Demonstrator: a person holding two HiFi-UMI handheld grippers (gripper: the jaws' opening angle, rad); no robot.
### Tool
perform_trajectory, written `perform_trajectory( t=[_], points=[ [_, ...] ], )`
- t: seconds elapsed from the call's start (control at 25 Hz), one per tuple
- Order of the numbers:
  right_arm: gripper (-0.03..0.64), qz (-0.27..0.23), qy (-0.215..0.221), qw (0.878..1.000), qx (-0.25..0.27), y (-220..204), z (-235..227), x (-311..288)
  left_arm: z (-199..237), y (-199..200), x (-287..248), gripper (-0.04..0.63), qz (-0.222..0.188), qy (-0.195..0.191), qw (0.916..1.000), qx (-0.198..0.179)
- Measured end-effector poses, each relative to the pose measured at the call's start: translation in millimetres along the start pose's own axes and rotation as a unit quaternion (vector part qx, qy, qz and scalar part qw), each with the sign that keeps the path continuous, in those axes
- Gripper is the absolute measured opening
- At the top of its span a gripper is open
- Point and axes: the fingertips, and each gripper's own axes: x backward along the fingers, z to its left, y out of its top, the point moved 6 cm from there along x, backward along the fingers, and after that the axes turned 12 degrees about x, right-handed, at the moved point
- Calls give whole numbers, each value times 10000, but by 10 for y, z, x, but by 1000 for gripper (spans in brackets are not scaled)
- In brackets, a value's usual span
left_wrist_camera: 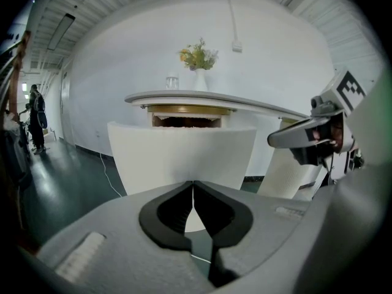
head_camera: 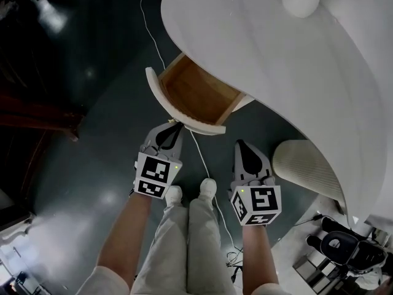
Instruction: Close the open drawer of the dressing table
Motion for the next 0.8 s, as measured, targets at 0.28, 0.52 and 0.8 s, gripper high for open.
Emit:
perform_trajectory(
  t=[0.28,0.52,0.8],
  points=[
    [-2,32,-56,9999,135,11,-101,-96,-22,121,-230,15,-61,15,10000,-1],
    [-2,65,-61,9999,93,-15,-181,-179,-41,214,-451,15,-71,18,10000,-43],
    [-2,71,-48,10000,24,-17,-268,-210,-79,337,-630,16,-104,-46,9998,-156]
  ],
)
